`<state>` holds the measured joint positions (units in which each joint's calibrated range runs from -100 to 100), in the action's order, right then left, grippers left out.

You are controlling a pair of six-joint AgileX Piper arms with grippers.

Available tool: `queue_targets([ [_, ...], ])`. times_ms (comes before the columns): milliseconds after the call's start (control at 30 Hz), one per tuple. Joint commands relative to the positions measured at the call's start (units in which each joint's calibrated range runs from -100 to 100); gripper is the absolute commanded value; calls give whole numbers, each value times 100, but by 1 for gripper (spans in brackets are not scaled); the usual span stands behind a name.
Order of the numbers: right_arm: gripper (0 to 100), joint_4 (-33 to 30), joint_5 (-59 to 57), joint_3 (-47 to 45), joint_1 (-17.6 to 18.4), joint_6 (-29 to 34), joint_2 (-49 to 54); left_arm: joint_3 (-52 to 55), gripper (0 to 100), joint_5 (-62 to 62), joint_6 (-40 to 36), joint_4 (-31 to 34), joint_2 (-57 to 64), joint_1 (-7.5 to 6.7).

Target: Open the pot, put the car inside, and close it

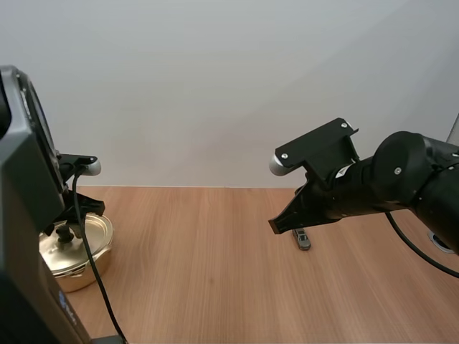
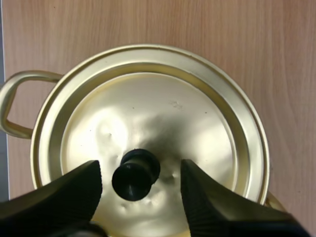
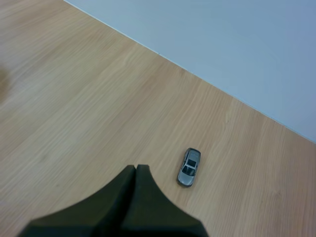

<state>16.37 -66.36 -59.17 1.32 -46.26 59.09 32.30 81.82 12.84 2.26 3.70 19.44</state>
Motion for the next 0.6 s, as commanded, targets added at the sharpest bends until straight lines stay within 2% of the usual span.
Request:
queue_targets([
  [0, 0, -9, -34, -10, 4, 1, -2, 7, 28, -121, -3, 116, -62, 3],
  [33, 0, -9, -31, -26, 4, 1, -2, 7, 10, -170, -3, 167, -90, 3],
  [67, 0, -43, -31, -25, 4, 11, -2, 7, 0, -189, 8, 201, -120, 3],
  [133, 0, -228, 129, -25, 4, 130, -60, 7, 0, -298, 30, 222, -161, 3],
  [200, 0, -537, 608, -25, 4, 533, -186, 7, 0, -456, 66, 146, -149, 3],
  [300, 0, -1286, 1381, -25, 4, 1327, -594, -112, 0, -633, 275, -334, 21, 3],
  [400, 2, -1584, 1750, -25, 4, 1689, -1249, -326, 0, -633, 576, -1019, 289, 3],
  [433, 10, -1637, 1792, -11, 4, 1725, -1442, -400, 0, -633, 664, -1218, 409, 3],
  [567, 64, -1969, 2266, 31, 4, 2047, -2288, -721, 0, -599, 877, -1701, 946, 3],
])
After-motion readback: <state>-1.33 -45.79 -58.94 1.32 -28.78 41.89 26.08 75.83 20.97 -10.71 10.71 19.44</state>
